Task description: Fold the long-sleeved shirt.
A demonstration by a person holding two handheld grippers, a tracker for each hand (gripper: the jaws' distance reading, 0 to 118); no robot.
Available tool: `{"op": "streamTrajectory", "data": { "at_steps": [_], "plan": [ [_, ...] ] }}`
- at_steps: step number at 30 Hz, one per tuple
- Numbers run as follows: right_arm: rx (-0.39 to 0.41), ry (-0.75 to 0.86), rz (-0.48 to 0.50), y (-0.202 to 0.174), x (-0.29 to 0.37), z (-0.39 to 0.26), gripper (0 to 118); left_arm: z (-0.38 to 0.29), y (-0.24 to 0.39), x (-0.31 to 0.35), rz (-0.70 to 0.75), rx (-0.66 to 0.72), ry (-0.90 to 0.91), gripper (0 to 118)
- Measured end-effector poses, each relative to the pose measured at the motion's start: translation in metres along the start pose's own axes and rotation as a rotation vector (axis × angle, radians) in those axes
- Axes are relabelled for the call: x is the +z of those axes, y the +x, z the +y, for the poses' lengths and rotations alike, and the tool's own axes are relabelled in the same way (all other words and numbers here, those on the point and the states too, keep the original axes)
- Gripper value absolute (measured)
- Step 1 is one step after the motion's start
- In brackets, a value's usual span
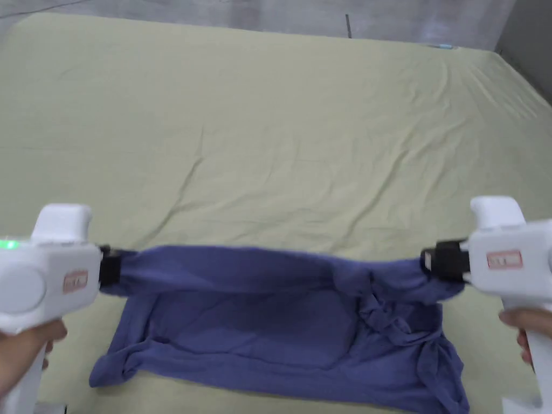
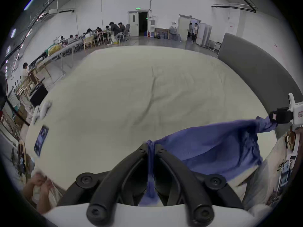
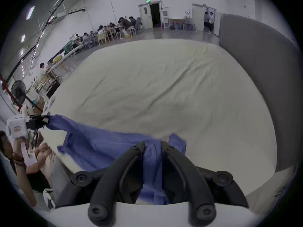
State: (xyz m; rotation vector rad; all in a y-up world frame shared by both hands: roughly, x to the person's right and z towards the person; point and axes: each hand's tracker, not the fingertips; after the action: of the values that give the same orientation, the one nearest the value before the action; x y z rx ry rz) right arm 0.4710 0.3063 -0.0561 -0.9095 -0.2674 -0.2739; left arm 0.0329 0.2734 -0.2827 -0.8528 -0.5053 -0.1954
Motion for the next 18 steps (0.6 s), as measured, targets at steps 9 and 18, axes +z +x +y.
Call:
{"op": "streamTrajectory", "data": {
  "at_steps": [9,18],
  "plan": [
    [0.014,-0.295,-0.121,0.005,-0.073,-0.107,20,-0.101,0.004,-0.055,0.044,0.011,-0.262,2],
    [0.028,-0.230,-0.154,0.004,-0.077,-0.106,62,-0.097,-0.003,-0.051,0.041,0.084,-0.181,45]
  ]
}}
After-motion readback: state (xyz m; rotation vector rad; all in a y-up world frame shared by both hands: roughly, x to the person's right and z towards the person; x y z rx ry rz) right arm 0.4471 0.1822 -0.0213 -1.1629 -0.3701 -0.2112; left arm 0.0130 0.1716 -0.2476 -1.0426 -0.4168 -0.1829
